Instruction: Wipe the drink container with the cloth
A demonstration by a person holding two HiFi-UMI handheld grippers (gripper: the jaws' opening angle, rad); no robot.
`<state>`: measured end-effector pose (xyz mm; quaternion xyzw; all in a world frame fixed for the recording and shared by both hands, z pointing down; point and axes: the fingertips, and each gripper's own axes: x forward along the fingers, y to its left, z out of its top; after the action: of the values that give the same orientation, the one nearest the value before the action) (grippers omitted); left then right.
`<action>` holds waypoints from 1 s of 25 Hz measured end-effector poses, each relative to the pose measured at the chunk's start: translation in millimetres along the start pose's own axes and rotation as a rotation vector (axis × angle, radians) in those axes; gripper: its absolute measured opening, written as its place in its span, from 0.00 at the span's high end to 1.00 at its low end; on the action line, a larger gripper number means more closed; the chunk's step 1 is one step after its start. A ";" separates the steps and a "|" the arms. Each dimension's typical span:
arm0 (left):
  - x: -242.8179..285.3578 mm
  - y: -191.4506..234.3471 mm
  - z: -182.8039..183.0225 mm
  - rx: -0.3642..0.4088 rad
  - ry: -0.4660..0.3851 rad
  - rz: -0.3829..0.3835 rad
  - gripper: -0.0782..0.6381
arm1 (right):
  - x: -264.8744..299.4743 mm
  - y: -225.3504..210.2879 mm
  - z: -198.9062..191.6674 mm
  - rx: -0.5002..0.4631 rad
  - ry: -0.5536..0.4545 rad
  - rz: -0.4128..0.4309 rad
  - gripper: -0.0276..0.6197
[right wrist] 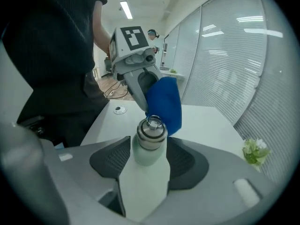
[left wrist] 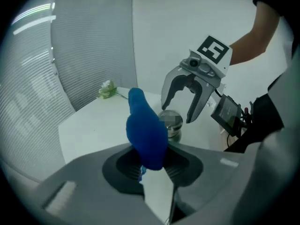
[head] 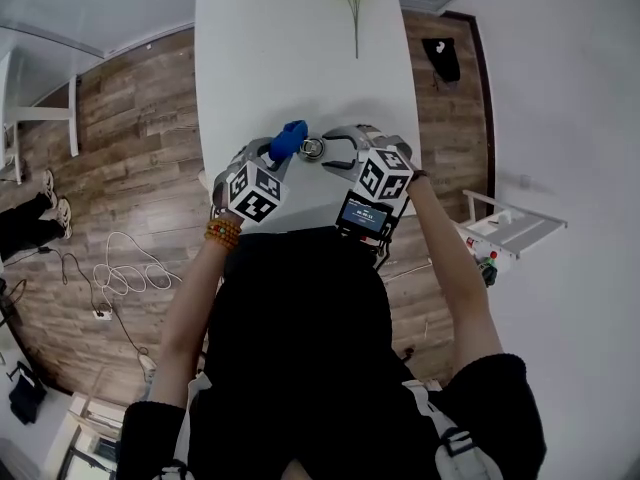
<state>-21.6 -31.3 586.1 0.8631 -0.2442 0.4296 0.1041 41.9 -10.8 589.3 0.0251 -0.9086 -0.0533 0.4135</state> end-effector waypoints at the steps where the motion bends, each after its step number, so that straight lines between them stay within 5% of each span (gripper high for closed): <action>1: 3.5 -5.2 3.2 0.030 0.011 -0.010 0.60 | 2.3 -1.1 3.0 0.002 -0.008 -0.005 0.56; 25: 40.5 -24.6 -17.2 0.196 0.175 -0.040 0.62 | 18.2 -4.5 13.0 -0.018 0.044 0.027 0.57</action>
<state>-0.2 -16.9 629.4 0.8329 -0.1740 0.5231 0.0487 20.1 -15.9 593.8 0.0100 -0.8990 -0.0553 0.4343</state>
